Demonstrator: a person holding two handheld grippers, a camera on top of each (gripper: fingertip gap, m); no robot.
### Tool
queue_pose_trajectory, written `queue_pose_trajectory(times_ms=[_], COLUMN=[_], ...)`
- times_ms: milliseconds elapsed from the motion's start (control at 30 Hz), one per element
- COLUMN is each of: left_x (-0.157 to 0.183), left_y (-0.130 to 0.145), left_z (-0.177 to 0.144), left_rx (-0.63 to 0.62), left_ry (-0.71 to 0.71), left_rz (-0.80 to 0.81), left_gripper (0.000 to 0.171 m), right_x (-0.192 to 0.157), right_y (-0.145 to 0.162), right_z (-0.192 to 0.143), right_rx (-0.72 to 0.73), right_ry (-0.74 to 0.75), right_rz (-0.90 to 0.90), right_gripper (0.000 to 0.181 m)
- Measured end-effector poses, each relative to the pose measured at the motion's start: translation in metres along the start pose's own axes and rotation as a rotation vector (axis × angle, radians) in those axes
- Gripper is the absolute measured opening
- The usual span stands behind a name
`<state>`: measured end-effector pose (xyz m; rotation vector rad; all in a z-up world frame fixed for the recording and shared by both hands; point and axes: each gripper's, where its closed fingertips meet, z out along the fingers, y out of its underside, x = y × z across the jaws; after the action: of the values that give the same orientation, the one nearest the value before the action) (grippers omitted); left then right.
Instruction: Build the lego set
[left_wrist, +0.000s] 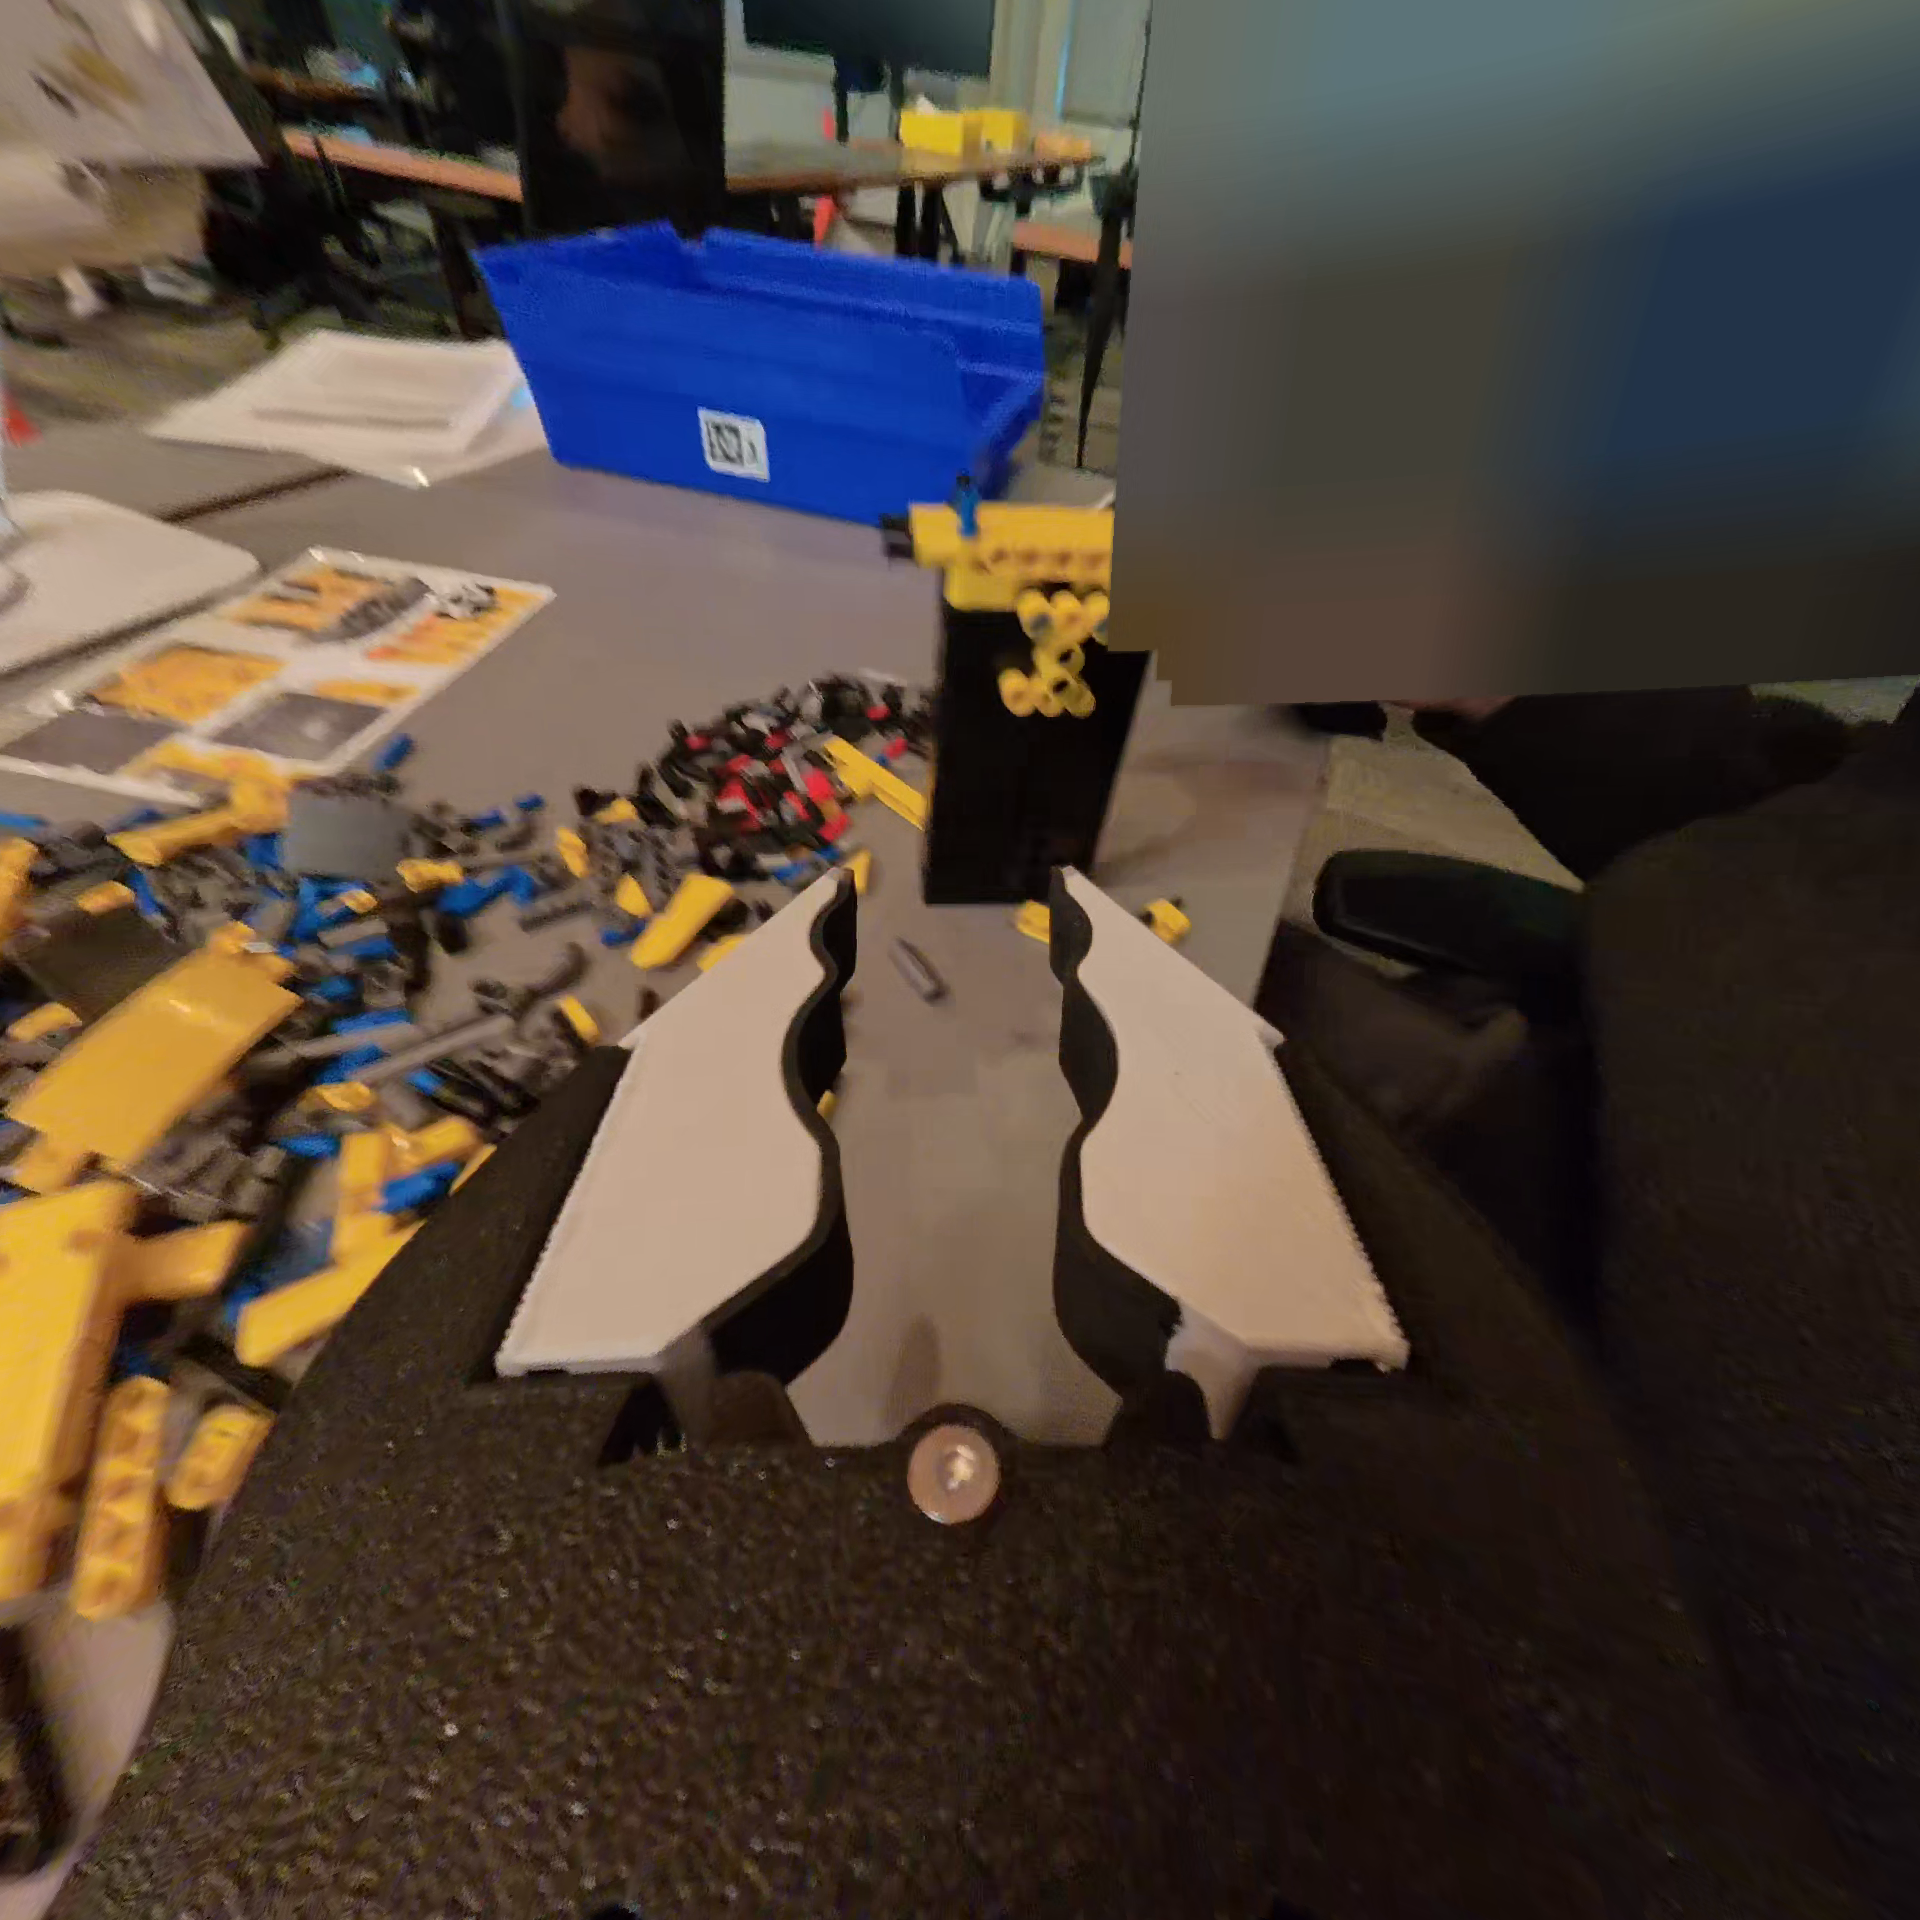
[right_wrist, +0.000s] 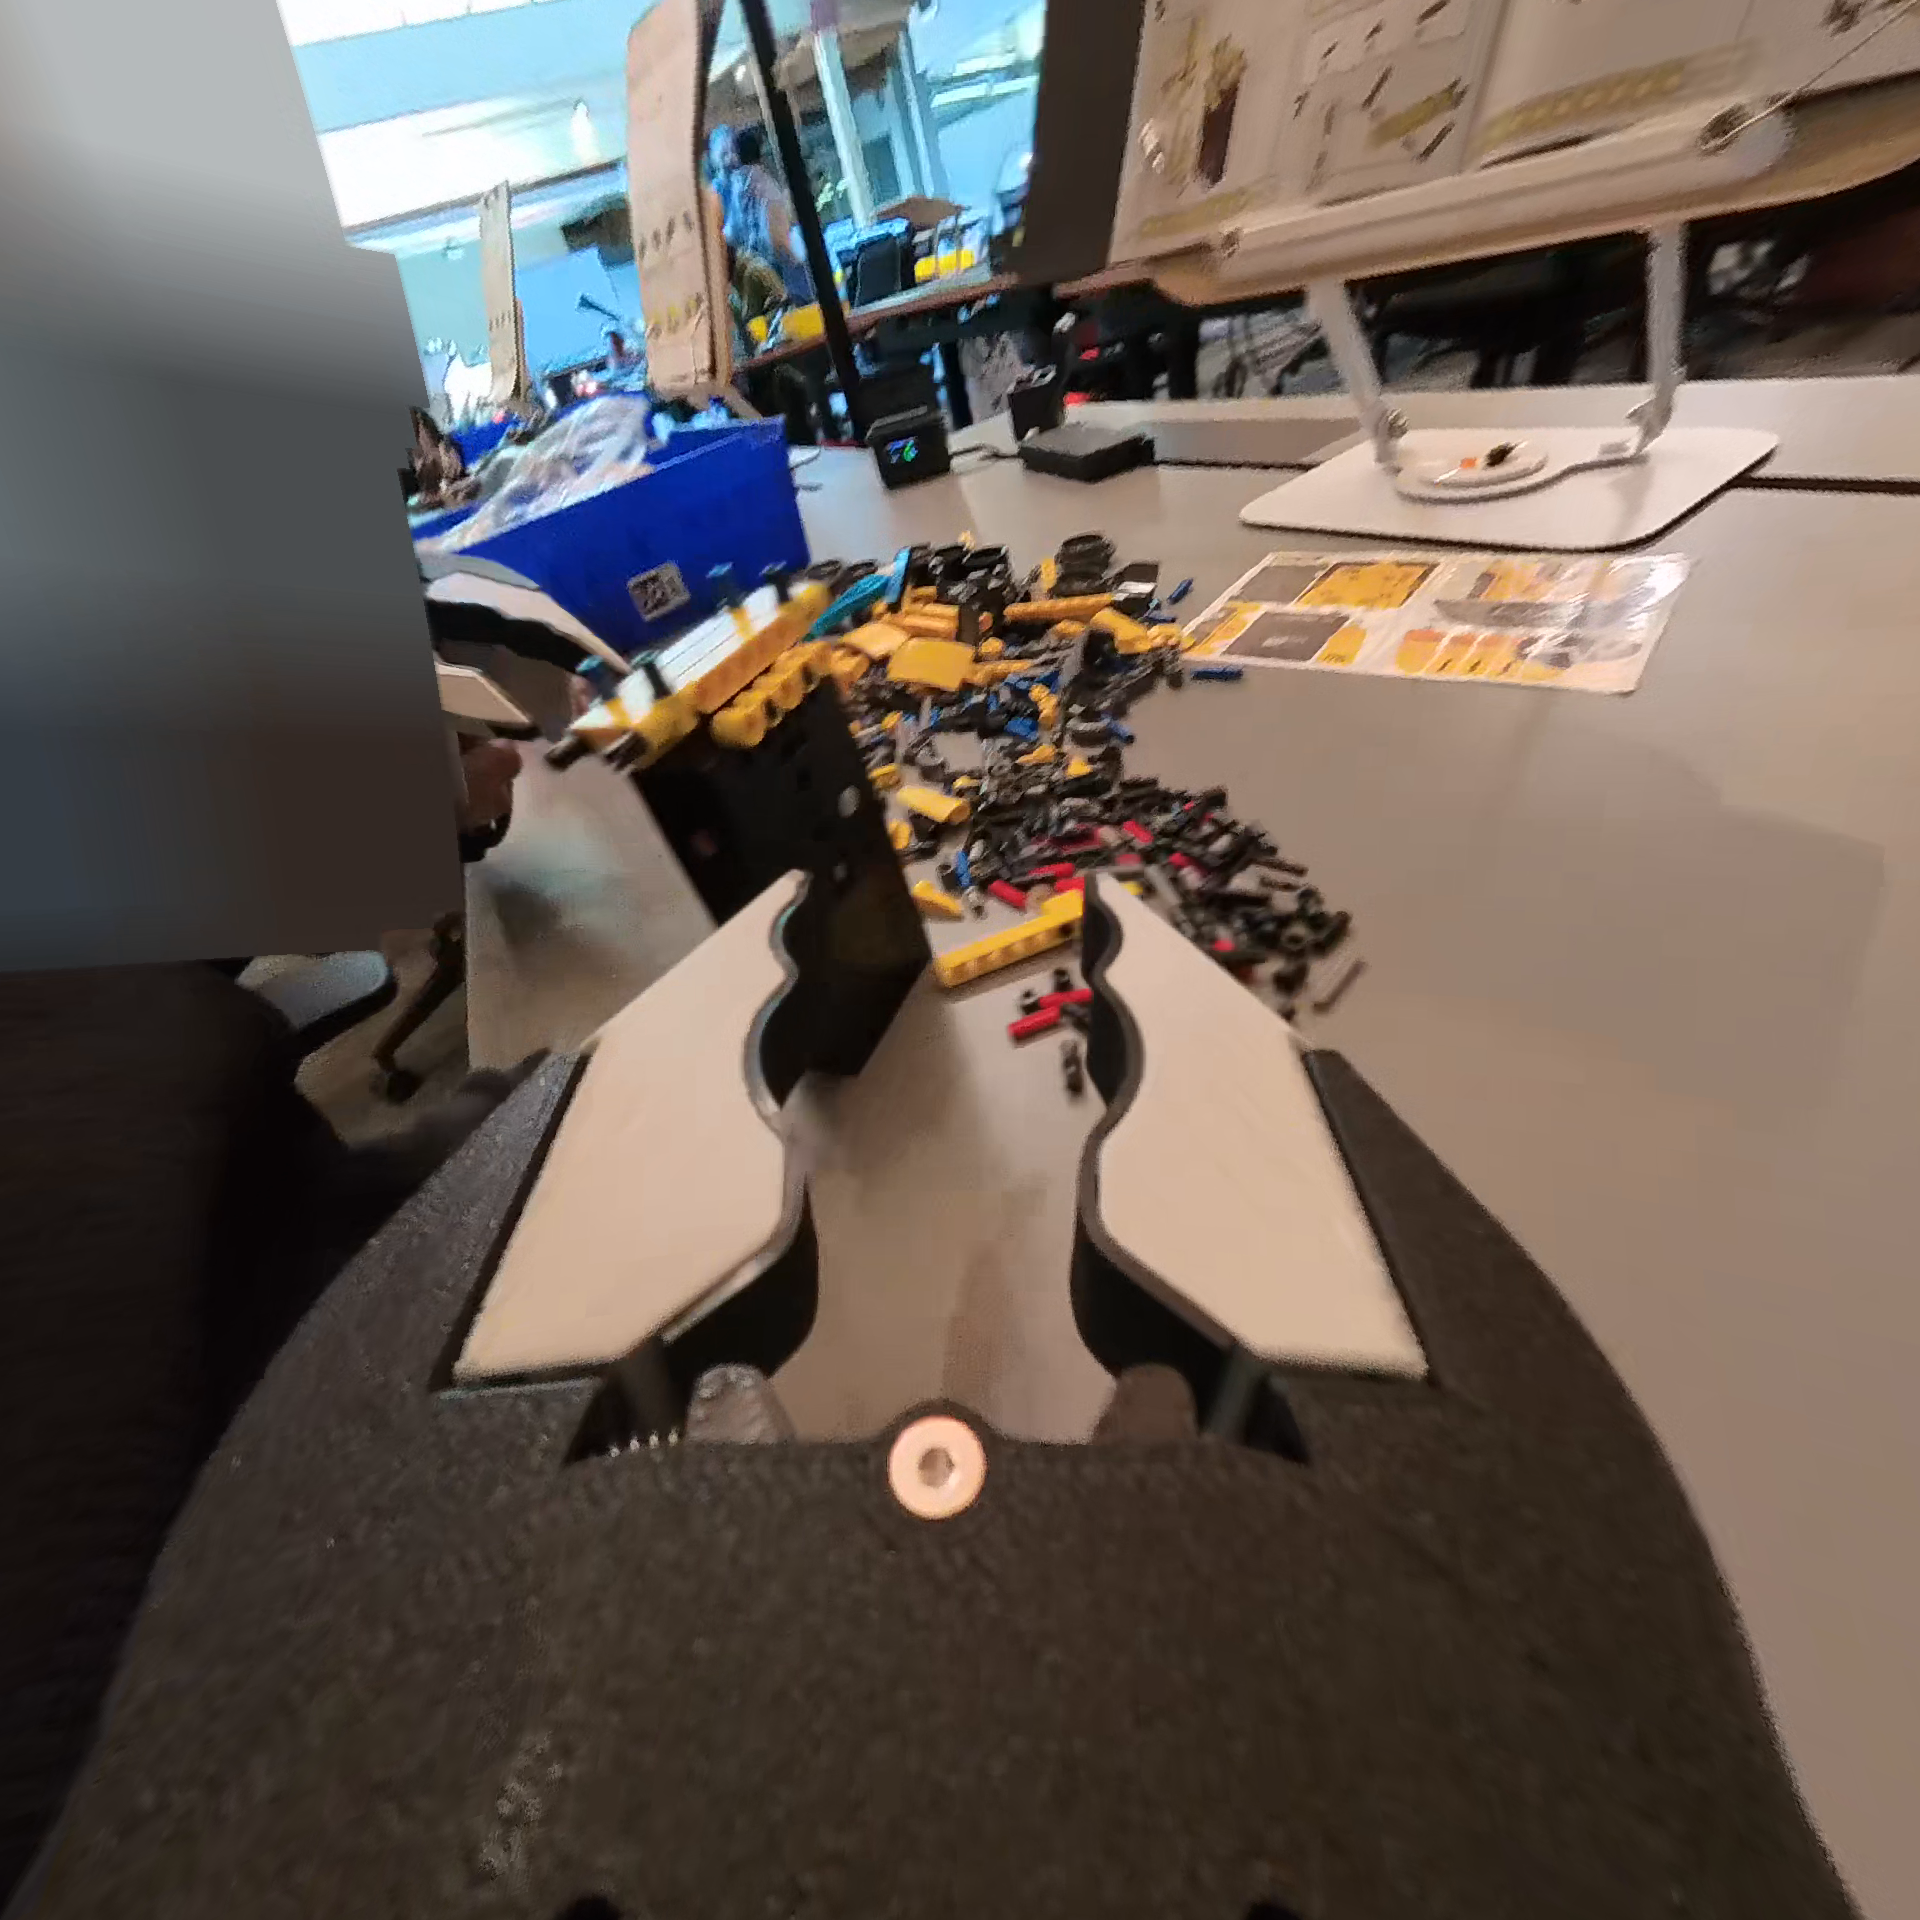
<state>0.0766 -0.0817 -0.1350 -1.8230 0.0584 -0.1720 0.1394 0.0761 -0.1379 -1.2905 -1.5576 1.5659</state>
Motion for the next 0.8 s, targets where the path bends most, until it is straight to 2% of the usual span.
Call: queue_pose_trajectory(times_ms=[100,200,400,567,667,800], left_x=[0.020,0.031,0.029,0.007,-0.006,-0.018], left_y=[0.017,0.022,0.025,0.020,0.014,0.004], left_z=[0.007,0.017,0.028,0.027,0.026,0.023], left_rx=[-0.042,-0.052,-0.096,-0.095,-0.059,0.027], left_ry=[-0.008,-0.011,-0.076,-0.216,-0.282,-0.350], left_rz=[0.006,0.023,0.040,0.035,-0.010,-0.117], left_gripper=[0.037,0.037,0.037,0.038,0.038,0.039], right_x=[-0.015,-0.012,0.051,0.072,0.097,0.149], right_y=[0.012,0.024,0.028,0.043,0.038,0.029], right_z=[0.000,0.000,-0.024,-0.024,-0.028,-0.039], right_rx=[-0.059,-0.127,-0.273,-0.362,-0.361,-0.343], right_ry=[-0.006,0.063,0.381,0.392,0.447,0.536], right_rz=[-0.053,-0.138,-0.367,-0.303,-0.278,-0.143], right_gripper=[0.050,0.049,0.049,0.054,0.059,0.083])
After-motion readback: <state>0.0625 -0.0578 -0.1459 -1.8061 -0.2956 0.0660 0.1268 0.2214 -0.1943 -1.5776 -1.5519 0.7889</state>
